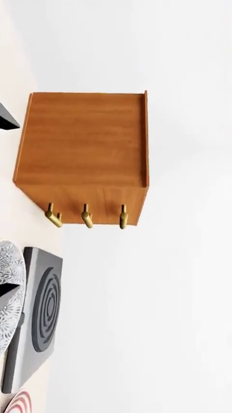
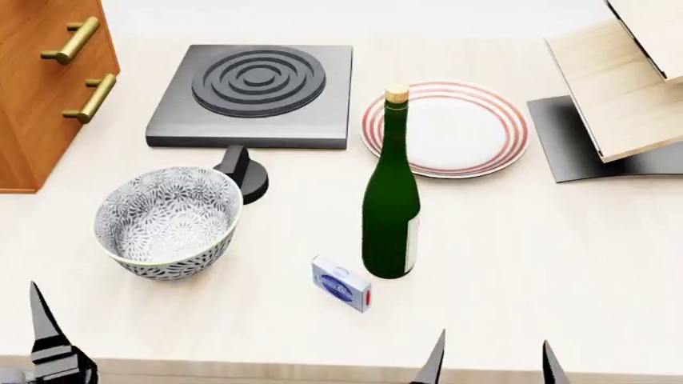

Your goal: Pick up the akita bowl and put it on the plate.

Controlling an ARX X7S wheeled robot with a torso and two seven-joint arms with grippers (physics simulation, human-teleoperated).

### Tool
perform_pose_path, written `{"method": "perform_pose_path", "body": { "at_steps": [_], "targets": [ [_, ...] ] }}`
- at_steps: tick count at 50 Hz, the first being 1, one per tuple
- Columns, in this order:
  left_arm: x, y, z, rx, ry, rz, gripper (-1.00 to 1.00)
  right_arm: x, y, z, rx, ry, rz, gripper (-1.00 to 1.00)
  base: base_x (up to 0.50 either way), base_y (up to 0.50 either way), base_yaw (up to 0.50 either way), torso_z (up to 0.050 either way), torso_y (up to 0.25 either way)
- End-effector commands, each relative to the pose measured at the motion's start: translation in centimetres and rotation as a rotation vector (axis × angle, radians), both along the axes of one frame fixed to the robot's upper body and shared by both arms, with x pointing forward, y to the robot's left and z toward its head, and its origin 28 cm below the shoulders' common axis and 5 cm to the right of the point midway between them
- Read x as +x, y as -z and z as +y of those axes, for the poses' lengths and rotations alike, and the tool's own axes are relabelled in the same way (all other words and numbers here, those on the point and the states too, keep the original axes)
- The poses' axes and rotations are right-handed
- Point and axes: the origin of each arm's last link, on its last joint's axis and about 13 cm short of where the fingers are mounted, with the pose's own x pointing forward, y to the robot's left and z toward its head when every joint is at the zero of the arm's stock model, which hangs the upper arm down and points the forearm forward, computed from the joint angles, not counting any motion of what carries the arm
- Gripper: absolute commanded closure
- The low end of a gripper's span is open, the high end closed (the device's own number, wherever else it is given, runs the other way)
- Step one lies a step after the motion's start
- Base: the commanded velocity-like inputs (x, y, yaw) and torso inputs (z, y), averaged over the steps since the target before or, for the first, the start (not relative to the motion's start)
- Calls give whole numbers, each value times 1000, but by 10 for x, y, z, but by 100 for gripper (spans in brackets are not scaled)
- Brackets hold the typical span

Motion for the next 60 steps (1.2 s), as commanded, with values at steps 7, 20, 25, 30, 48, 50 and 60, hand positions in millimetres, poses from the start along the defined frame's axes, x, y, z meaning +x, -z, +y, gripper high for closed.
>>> {"method": "perform_pose_path", "body": {
  "at_steps": [7, 20, 25, 30, 48, 50, 60],
  "targets": [
    [-15, -19, 7, -46, -29, -136, -100, -14, -18, -1, 6, 7, -94, -100, 0, 0, 0, 0, 0],
    [-14, -14, 6, -53, -18, -132, -100, -12, -11, 0, 14, 0, -77, -100, -9, -64, 0, 0, 0],
    [-14, -11, 7, -61, -13, -121, -100, -11, -7, 2, 9, -1, -61, -100, -23, -211, 0, 0, 0],
    [-13, -8, 7, -63, -11, -113, -100, -11, -5, 3, 1, -5, -57, -100, -25, -215, 0, 0, 0],
    [-13, -5, 8, -77, -9, -105, -100, -10, -3, 6, -8, -20, -49, -100, -23, -217, 0, 0, 0],
    [-13, -6, 8, -79, -11, -106, -100, -11, -2, 7, -8, -24, -48, -100, -21, -221, 0, 0, 0],
    [-14, -7, 8, -81, -9, -108, -100, -10, -1, 8, -8, -28, -43, -100, -22, -218, 0, 0, 0]
  ]
}}
